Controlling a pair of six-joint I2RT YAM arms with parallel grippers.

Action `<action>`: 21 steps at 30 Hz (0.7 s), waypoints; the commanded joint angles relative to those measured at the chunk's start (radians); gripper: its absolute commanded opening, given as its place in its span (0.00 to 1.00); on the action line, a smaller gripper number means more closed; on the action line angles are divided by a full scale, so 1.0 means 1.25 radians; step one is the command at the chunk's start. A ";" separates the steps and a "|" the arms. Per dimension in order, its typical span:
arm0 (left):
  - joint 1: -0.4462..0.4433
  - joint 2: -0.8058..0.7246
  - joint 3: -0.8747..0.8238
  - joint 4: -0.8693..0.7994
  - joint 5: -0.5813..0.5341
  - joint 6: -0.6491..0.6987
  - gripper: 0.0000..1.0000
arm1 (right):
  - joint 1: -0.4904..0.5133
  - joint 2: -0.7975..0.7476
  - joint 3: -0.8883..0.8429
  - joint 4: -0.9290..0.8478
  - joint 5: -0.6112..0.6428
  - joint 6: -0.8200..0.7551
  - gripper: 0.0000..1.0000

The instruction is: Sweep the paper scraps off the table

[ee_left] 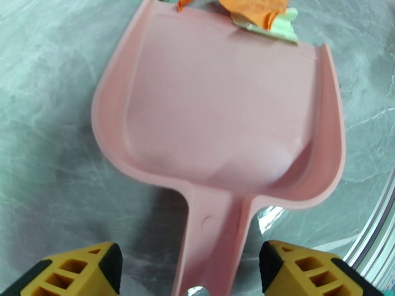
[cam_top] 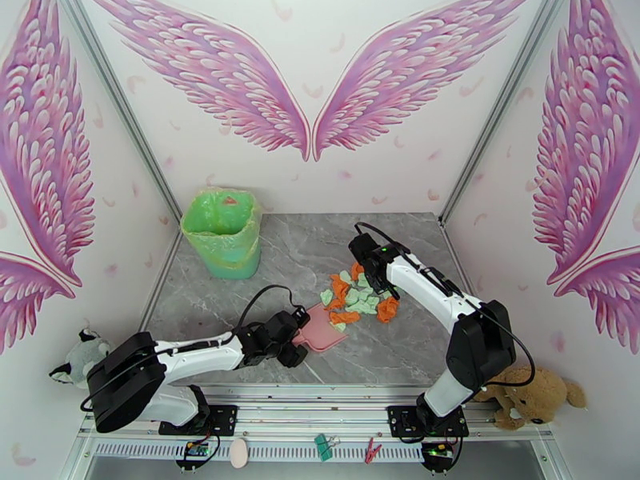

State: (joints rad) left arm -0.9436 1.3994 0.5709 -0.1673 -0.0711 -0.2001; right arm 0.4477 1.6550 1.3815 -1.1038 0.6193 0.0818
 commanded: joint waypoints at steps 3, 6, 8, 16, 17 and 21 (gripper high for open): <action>-0.002 -0.029 -0.027 0.053 0.001 -0.009 0.73 | 0.000 -0.022 -0.004 0.003 0.007 0.002 0.00; -0.002 -0.030 -0.028 0.053 -0.004 -0.007 0.70 | 0.002 -0.019 -0.004 0.003 0.006 0.002 0.00; -0.003 -0.033 -0.030 0.057 -0.006 -0.007 0.70 | 0.004 -0.019 -0.007 0.004 0.008 0.003 0.00; -0.002 -0.022 -0.025 0.066 -0.002 0.011 0.66 | 0.004 -0.018 -0.012 0.005 0.010 0.002 0.00; -0.002 -0.019 -0.023 0.066 0.000 0.012 0.65 | 0.004 -0.019 -0.013 0.005 0.009 0.001 0.00; -0.002 -0.009 -0.019 0.061 0.002 0.014 0.61 | 0.005 -0.019 -0.012 0.005 0.010 0.002 0.00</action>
State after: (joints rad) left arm -0.9436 1.3792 0.5446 -0.1001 -0.0719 -0.1951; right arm 0.4477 1.6550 1.3720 -1.1038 0.6193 0.0818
